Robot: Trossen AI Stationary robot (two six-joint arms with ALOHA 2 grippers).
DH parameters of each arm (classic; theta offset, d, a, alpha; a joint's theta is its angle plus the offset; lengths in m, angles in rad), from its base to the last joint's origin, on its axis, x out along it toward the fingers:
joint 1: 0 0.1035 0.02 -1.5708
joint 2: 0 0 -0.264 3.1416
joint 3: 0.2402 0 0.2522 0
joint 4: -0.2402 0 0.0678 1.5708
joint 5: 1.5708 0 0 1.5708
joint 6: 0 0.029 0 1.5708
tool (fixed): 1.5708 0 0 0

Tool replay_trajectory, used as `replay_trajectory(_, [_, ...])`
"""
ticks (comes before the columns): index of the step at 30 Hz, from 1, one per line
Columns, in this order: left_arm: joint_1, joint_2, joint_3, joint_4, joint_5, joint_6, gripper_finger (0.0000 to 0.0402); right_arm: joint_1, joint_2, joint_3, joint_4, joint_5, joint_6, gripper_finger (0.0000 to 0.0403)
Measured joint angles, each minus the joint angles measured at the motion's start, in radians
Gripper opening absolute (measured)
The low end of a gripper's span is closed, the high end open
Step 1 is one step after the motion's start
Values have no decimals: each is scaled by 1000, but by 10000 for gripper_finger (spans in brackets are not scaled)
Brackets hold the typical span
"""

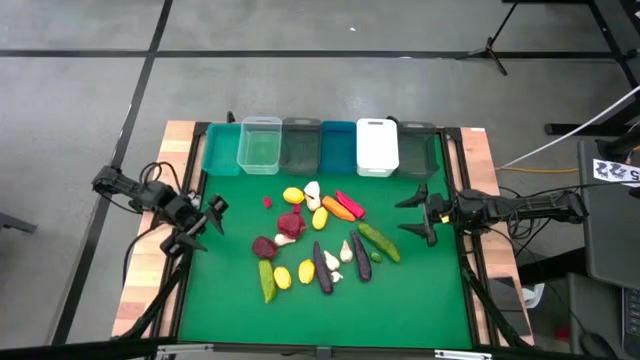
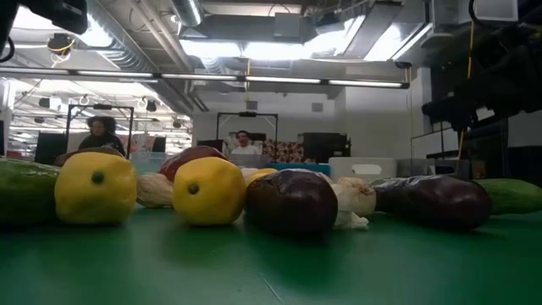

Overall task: Sort produce into baskets
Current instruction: Put the apple into the green bin

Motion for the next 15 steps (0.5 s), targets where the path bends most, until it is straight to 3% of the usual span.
replay_trajectory(9, [0,0,0,-17,-27,-67,240,0,0,0,138,-1,186,310])
replay_trajectory(15, [0,0,0,-19,-78,-63,240,0,0,0,167,68,204,310])
